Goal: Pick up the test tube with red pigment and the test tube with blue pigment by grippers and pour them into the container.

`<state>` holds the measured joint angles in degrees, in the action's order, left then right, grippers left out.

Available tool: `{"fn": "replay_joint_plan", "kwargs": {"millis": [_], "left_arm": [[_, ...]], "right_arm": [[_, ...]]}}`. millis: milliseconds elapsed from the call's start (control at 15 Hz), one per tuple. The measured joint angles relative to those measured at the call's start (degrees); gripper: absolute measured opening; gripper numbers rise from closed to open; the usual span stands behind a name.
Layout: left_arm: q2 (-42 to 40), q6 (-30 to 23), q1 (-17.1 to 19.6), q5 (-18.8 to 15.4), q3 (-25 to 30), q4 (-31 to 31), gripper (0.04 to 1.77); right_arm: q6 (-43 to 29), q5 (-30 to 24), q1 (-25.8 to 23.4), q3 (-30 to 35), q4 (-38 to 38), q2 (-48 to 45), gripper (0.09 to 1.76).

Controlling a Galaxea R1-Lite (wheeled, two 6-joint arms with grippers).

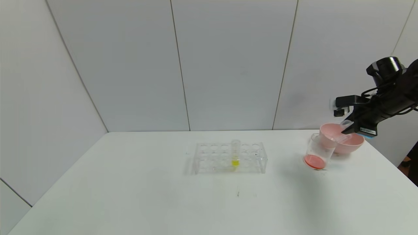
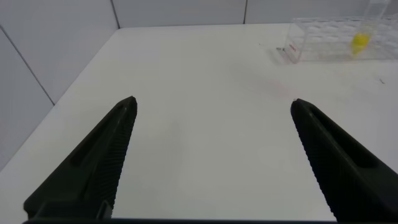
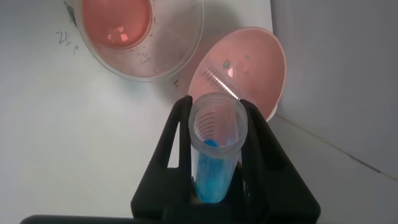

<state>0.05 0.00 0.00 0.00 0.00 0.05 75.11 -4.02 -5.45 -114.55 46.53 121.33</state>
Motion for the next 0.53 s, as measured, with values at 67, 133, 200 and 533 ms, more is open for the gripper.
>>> {"fn": "replay_joint_plan", "kwargs": {"millis": [67,133,200,533], "left_arm": [[0.0,0.0,0.0,0.0,0.0,-0.02,1.76],[0.0,0.0,0.0,0.0,0.0,-0.02,1.76],[0.0,0.0,0.0,0.0,0.0,-0.05,1.76],[0.0,0.0,0.0,0.0,0.0,-0.02,1.76]], "right_arm": [[0.77,1.16,0.28,-0.02,-0.02,0.0,0.52],[1.28,1.87,0.55,-0.05,-0.06,0.0,0.52],[1.67,2.46,0.83,-0.07,-0.22,0.0,0.52],[2.16,3.13,2.47,-0.07,-0.13,0.09,0.52]]}}
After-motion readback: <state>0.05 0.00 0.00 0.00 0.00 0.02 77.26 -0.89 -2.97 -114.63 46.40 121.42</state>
